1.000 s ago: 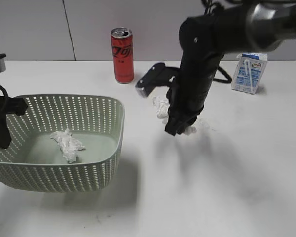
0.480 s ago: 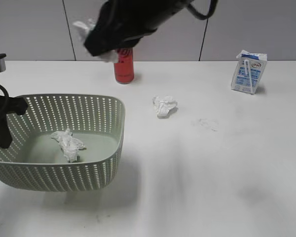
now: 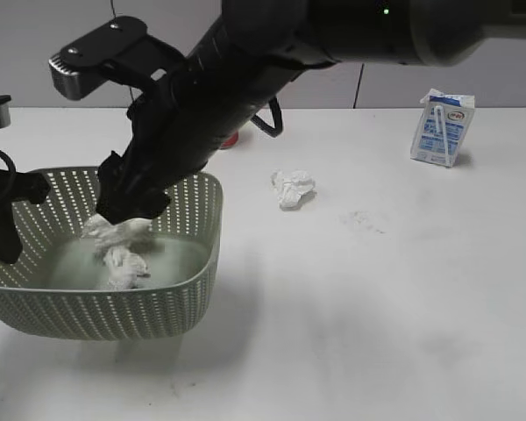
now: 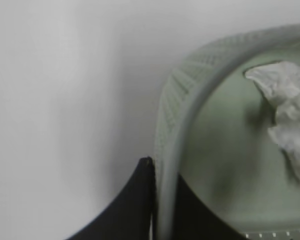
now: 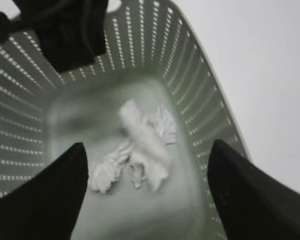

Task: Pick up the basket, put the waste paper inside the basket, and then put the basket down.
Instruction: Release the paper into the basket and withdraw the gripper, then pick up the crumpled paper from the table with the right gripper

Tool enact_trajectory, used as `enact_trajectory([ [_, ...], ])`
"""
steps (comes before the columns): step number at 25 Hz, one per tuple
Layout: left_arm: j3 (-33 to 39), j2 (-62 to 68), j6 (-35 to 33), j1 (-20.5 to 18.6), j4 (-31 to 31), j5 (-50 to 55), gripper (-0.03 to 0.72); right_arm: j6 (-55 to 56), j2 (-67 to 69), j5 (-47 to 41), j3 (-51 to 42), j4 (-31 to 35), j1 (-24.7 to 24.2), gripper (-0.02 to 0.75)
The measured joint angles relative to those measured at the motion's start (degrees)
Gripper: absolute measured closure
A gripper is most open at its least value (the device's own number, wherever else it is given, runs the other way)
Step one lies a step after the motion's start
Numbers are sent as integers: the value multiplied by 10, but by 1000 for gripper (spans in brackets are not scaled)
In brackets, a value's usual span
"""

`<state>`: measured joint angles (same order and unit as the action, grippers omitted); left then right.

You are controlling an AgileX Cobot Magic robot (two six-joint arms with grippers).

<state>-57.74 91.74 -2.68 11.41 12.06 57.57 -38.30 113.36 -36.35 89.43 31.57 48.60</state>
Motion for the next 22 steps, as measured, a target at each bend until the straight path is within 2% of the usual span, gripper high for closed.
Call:
enact_trajectory([
  [3, 0, 0, 0, 0, 0, 0, 683, 76, -3, -20, 22, -83, -3, 148],
  [5, 0, 0, 0, 0, 1, -1, 683, 168, -7, -55, 60, -141, -12, 147],
  [10, 0, 0, 0, 0, 0, -2, 683, 405, -2, -130, 155, -234, -94, 165],
  [15, 0, 0, 0, 0, 0, -11, 683, 608, 45, -126, 166, -269, -176, 167],
  [18, 0, 0, 0, 0, 0, -18, 683, 669, 96, -122, 166, -275, -191, 167],
  [22, 0, 0, 0, 0, 0, -24, 683, 687, 161, -92, 166, -277, -192, 167],
])
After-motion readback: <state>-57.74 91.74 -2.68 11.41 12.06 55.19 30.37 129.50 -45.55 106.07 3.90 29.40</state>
